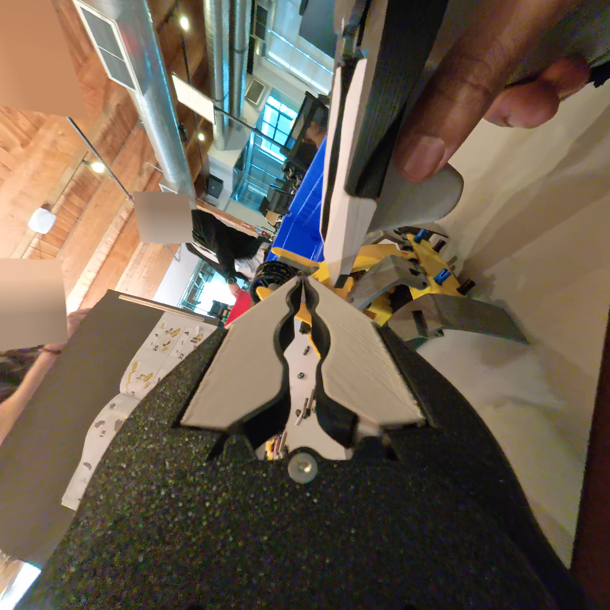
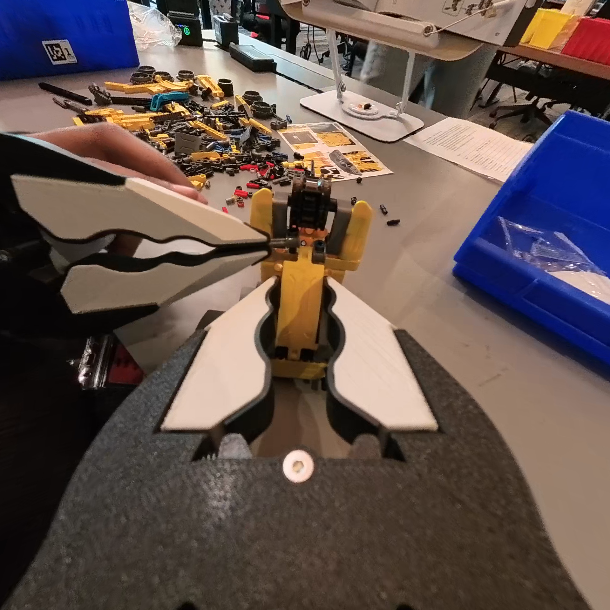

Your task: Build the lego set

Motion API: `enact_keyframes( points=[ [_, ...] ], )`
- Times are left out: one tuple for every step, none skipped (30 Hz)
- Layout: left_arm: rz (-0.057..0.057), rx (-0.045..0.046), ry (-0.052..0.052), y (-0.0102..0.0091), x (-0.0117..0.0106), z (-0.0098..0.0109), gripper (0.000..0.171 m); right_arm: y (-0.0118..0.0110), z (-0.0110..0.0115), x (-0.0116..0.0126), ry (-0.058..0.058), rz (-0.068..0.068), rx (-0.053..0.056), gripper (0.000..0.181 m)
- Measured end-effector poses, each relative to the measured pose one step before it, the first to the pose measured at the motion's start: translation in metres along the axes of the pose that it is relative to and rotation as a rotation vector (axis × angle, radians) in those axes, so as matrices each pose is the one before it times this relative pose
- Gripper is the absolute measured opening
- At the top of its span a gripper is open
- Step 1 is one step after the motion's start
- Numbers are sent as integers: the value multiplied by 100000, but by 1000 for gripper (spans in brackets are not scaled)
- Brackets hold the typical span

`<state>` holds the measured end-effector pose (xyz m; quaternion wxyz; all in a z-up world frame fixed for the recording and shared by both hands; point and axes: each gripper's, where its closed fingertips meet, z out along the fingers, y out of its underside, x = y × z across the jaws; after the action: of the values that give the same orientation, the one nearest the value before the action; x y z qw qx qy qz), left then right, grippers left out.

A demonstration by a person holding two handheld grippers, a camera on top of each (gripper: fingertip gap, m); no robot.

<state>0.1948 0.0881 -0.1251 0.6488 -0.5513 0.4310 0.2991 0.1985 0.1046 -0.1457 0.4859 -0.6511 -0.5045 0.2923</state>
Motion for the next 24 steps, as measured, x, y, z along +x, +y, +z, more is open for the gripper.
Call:
enact_keyframes(
  points=[
    [-403, 96, -565, -39, -128, -26, 0, 2, -37, -29, -440, 48, 47, 25],
    [-264, -639, -116, 86, -39, 24, 0, -9, -74, 3, -480, 134, 33, 25],
    [-43, -857, 88, 142, 6, 47, 1, -15, -111, 1, -653, 186, 142, 25],
    [-40, -705, 102, 163, 30, 41, 1, -17, -151, -8, -878, 225, 213, 25],
    [-40, -487, 246, 137, 58, 15, 2, -3, -165, 42, -755, 538, 181, 25],
    [-164, -222, 88, 105, 30, -9, 2, 8, -166, 53, -822, 957, 99, 25],
    [-321, -107, 92, 63, 21, -18, 3, 40, -143, 17, -1162, 1238, 12, 25],
    [-434, -15, 105, 32, 6, -31, 3, 52, -134, -5, -1369, 1352, -60, 25],
    [-432, -5, 256, 9, 28, -26, 4, 84, -114, -14, -1429, 1381, -172, 24],
    [-315, -33, 148, 2, 10, -36, 4, 157, -109, -25, -1476, 1438, -605, 24],
    [-46, 14, 21, 1, 4, -30, 5, 293, -77, -25, -1555, 1528, -1502, 25],
    [131, 14, 42, -4, 9, -38, 5, 451, -53, -6, -1471, 1474, -2413, 26],
    [81, -110, -34, 25, -4, -29, 6, 385, -46, 22, -1180, 1145, -2081, 28],
    [5, -283, -134, 61, -8, -2, 6, 108, -140, 36, -887, 1031, -531, 28],
    [-25, -366, -123, 67, -24, 11, 7, 2, -191, 49, -517, 850, -26, 29],
    [-80, -213, 63, 25, 6, 36, 7, 28, -153, 80, -85, 477, -311, 31],
    [-55, -153, -98, -26, -7, 28, 7, 4, -113, 95, 321, 83, -207, 32],
    [49, -512, -270, -6, -10, 62, 7, -59, -101, 98, 695, -287, 79, 33],
    [293, -421, -282, -43, -4, 54, 7, -121, -70, 73, 766, -408, 446, 33],
    [418, -493, -433, -12, -23, 66, 7, -186, -69, 16, 660, -362, 755, 33],
    [361, -561, -438, 3, -35, 78, 7, -221, -75, 25, 657, -331, 885, 33],
    [93, -433, -256, -12, -15, 54, 6, -242, -113, 22, 645, -338, 923, 33],
    [-208, -498, 103, 15, 24, 54, 5, -286, -153, 40, 674, -342, 1157, 33],
    [-268, -481, 399, 38, 56, 50, 3, -358, -193, 62, 672, -338, 1725, 33]
  ],
)
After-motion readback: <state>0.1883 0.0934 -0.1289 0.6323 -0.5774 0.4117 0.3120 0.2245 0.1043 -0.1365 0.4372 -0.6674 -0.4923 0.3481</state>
